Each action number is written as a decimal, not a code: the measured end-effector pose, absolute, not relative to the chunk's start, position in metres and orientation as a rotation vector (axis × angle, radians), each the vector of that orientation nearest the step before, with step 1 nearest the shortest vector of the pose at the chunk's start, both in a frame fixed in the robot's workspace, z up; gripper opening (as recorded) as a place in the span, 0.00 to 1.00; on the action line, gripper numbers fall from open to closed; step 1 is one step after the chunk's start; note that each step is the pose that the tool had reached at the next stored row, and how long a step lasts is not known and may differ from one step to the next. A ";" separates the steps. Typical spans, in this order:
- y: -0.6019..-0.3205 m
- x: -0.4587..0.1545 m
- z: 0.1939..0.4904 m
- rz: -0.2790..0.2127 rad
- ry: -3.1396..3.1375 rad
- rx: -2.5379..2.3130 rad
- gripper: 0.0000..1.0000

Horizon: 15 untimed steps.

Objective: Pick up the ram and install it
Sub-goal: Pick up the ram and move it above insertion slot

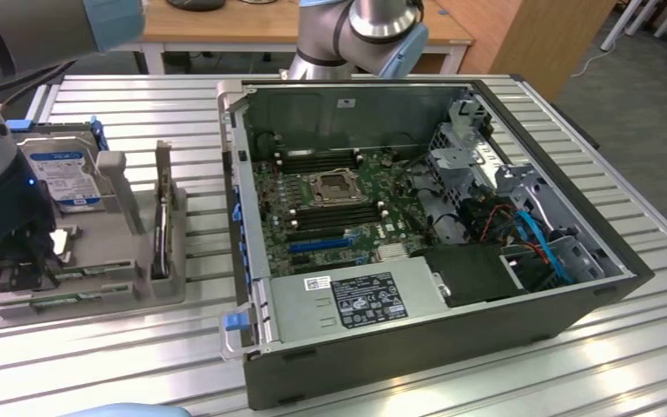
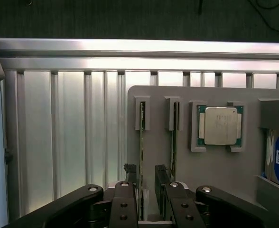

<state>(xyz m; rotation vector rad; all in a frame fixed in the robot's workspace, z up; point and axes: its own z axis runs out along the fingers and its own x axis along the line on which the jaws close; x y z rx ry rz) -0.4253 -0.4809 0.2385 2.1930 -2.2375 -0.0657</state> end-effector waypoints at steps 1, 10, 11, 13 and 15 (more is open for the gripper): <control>-0.481 -0.425 0.237 -0.065 -2.238 2.193 0.30; -0.481 -0.425 0.222 -0.062 -2.234 2.197 0.30; -0.481 -0.425 0.221 -0.061 -2.232 2.198 0.30; -0.481 -0.425 0.221 -0.060 -2.230 2.199 0.30; -0.481 -0.425 0.221 -0.060 -2.230 2.199 0.30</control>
